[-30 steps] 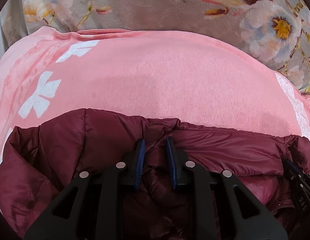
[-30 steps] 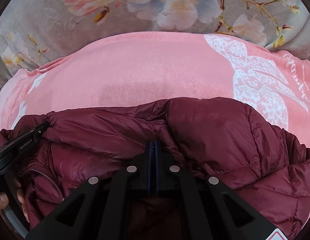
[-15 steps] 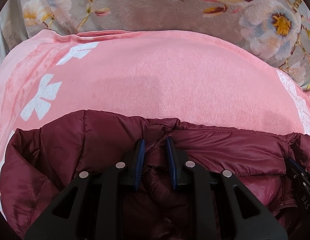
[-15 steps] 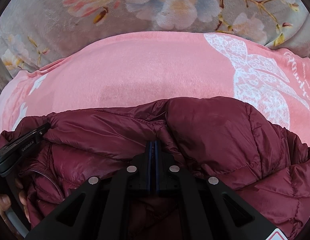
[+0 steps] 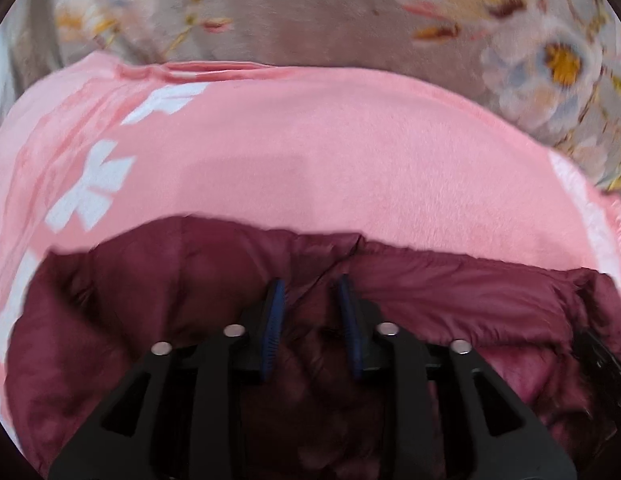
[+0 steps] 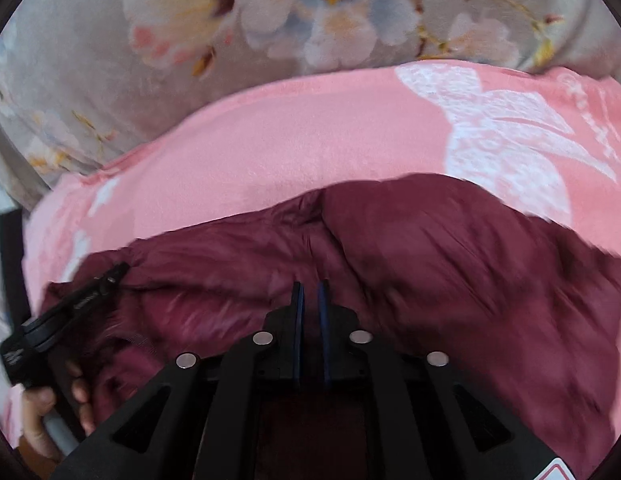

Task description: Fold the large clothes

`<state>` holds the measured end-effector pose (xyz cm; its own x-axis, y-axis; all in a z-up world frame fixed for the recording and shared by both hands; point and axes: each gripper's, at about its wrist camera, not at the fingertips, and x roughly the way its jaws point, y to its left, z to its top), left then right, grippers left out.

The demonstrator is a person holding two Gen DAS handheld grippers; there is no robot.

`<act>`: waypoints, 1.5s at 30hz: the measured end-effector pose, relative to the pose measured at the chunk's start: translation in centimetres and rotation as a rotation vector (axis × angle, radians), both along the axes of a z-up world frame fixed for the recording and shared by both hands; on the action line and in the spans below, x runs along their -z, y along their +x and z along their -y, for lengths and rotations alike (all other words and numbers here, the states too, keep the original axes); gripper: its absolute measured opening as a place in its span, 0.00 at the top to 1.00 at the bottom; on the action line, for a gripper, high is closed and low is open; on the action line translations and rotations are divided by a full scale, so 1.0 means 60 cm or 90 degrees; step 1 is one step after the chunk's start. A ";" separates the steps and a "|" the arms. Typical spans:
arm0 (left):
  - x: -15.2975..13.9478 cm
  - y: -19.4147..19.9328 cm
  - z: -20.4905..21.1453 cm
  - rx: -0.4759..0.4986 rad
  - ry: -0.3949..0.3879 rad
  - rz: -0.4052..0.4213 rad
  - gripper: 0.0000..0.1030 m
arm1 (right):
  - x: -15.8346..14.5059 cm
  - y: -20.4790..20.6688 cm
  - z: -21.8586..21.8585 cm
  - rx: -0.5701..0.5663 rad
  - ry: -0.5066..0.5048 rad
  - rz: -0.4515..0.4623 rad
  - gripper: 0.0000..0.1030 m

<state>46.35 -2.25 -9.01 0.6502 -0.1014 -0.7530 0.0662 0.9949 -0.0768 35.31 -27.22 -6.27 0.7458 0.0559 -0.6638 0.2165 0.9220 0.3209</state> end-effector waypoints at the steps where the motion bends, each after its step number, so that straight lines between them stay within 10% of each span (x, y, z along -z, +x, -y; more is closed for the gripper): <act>1: -0.014 -0.026 -0.015 -0.002 -0.012 0.005 0.67 | -0.011 -0.029 0.001 0.003 0.010 0.014 0.76; 6: -0.080 -0.193 -0.088 0.032 -0.041 0.023 0.64 | -0.058 -0.269 0.017 0.031 0.046 0.096 0.52; 9: -0.103 -0.302 -0.158 0.035 -0.060 0.025 0.44 | -0.056 -0.425 0.027 0.063 0.050 0.129 0.41; 18: -0.070 -0.563 -0.364 -0.058 -0.068 0.022 0.28 | 0.006 -0.786 0.045 0.168 0.018 0.177 0.25; 28: 0.012 -0.686 -0.412 -0.131 -0.094 -0.066 0.28 | 0.083 -0.850 0.043 0.173 0.087 0.116 0.22; 37: -0.159 -0.784 -0.421 -0.106 -0.159 0.070 0.19 | -0.078 -0.988 0.005 0.030 0.030 0.331 0.14; 45: -0.017 -0.682 -0.399 -0.147 -0.140 -0.060 0.14 | 0.070 -0.849 0.057 0.142 0.054 0.119 0.14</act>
<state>5.42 21.67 -8.00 0.6028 -0.1261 -0.7878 -0.1774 0.9415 -0.2865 -15.60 -30.65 -10.48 0.8549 -0.0740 -0.5135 0.3407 0.8265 0.4482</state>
